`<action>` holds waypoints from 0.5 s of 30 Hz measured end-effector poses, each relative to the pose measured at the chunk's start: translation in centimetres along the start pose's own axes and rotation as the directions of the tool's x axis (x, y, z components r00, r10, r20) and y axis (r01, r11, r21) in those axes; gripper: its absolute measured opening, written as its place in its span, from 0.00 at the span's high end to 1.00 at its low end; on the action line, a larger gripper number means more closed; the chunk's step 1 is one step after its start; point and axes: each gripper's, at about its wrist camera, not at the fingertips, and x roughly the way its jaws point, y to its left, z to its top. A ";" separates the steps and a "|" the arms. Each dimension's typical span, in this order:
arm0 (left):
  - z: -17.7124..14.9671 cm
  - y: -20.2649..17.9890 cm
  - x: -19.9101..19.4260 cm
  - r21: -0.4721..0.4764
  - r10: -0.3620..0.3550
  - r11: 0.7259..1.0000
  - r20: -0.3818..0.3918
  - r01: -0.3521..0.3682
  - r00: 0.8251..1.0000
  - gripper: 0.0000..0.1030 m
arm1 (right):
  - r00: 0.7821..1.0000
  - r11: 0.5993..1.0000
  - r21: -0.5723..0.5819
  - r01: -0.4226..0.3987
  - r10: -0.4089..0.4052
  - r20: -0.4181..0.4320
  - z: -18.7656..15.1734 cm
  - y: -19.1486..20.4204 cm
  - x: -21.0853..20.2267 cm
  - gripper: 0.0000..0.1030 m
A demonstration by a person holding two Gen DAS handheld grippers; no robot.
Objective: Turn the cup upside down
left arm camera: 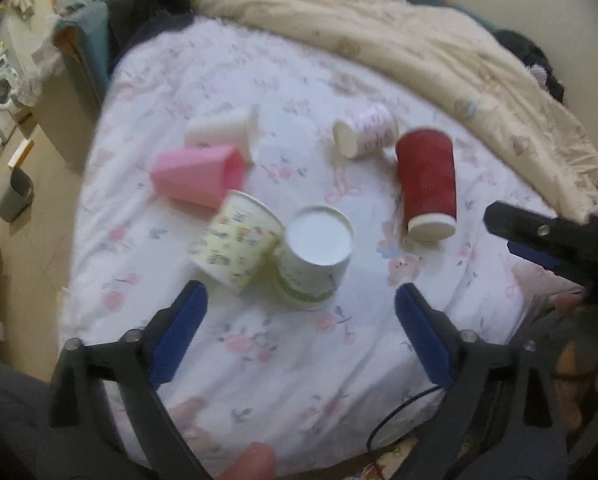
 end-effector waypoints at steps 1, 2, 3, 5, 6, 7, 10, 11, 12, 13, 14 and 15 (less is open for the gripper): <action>0.0 0.7 -1.0 -0.001 0.009 1.000 0.024 -0.009 1.000 0.00 | 1.000 1.000 -0.019 0.008 -0.008 0.010 -0.1 0.4 -0.2 0.00; 0.0 1.2 -1.7 -0.003 0.018 1.000 0.042 -0.018 0.999 0.00 | 1.000 0.999 -0.041 0.015 -0.014 0.021 -0.1 0.8 -0.3 0.00; 0.0 2.0 -2.6 -0.007 0.034 0.999 0.063 -0.034 0.997 0.00 | 0.999 0.998 -0.066 0.022 -0.020 0.032 -0.3 1.3 -0.5 0.00; -0.1 3.3 -3.5 -0.015 0.052 0.999 0.078 -0.051 0.996 0.00 | 0.999 0.994 -0.109 0.030 -0.025 0.047 -0.7 2.2 -0.8 0.00; -0.2 3.8 -3.8 -0.022 0.058 0.998 0.082 -0.056 0.995 0.00 | 0.998 0.990 -0.136 0.035 -0.027 0.054 -0.9 2.8 -1.0 0.00; -0.2 4.5 -4.0 -0.037 0.058 0.998 0.085 -0.055 0.995 0.00 | 0.998 0.987 -0.158 0.034 -0.025 0.058 -1.1 3.3 -1.1 0.00; -0.9 6.1 -4.6 -0.071 0.066 0.996 0.090 -0.059 0.994 0.00 | 0.996 0.974 -0.220 0.045 -0.027 0.085 -2.2 4.7 -1.5 0.00; -1.1 6.2 -4.6 -0.073 0.069 0.995 0.093 -0.062 0.993 0.00 | 0.996 0.972 -0.232 0.048 -0.029 0.088 -2.7 5.0 -1.5 0.00; -1.3 6.4 -4.6 -0.073 0.073 0.995 0.093 -0.066 0.993 0.00 | 0.995 0.968 -0.245 0.055 -0.034 0.089 -3.2 5.3 -1.5 0.00; -1.5 6.4 -4.5 -0.077 0.074 0.995 0.091 -0.067 0.993 0.00 | 0.995 0.965 -0.255 0.062 -0.040 0.091 -3.5 5.6 -1.3 0.00; -1.7 6.5 -4.3 -0.085 0.064 0.995 0.089 -0.057 0.994 0.00 | 0.995 0.961 -0.269 0.069 -0.046 0.090 -3.9 5.9 -1.2 0.00; -1.9 6.5 -4.3 -0.092 0.043 0.995 0.093 -0.035 0.995 0.00 | 0.995 0.956 -0.284 0.080 -0.057 0.088 -4.2 6.2 -1.0 0.00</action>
